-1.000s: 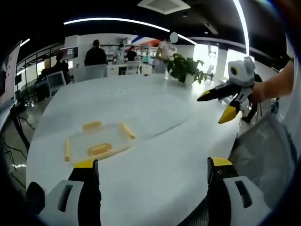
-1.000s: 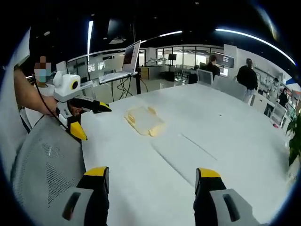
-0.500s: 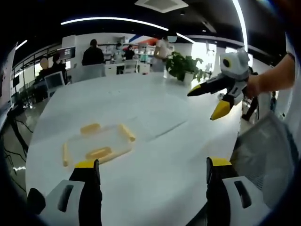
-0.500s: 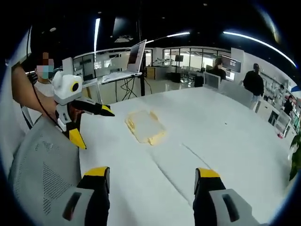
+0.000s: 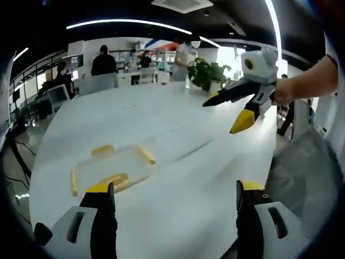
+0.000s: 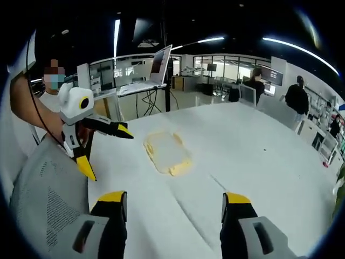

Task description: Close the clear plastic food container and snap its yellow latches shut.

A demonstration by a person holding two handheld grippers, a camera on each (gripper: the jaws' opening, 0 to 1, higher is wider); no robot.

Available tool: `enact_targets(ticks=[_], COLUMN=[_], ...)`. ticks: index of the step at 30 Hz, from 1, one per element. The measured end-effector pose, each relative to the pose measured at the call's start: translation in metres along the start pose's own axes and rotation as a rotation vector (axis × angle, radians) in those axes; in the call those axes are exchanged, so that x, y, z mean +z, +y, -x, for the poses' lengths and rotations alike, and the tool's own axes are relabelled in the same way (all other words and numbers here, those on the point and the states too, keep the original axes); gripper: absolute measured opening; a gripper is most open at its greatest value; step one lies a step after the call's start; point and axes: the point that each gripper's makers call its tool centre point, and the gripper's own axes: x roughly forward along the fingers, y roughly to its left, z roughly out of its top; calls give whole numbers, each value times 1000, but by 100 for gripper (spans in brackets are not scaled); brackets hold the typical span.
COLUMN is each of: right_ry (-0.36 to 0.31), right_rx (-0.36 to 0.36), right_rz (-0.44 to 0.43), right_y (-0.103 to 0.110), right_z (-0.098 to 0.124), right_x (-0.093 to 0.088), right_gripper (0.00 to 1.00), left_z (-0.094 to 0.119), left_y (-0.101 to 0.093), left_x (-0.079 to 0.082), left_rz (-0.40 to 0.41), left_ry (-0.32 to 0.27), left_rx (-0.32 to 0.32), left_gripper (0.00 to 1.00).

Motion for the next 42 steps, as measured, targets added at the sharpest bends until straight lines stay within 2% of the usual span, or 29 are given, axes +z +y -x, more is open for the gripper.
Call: enact_targets(ticks=[18,28,31,42], right_ry=[21,57,64,82], right_rx=[67,109,117,129], right_rz=[68,111,116,141], right_y=[0,4,5,0], right_z=[-19,-29,-30,-39], right_x=[11,11,10,12], right_gripper=[70,68,68,67], left_z=[-2,-3,-4,-7], left_y=[16,25,27,38], left_x=[-3,-1,-3,-5], left_rz=[-36,-46,-76,-68], left_ry=[30,39,52,55], left_rx=[-2,-12,-18,-25], left_gripper=[90,89,89,88])
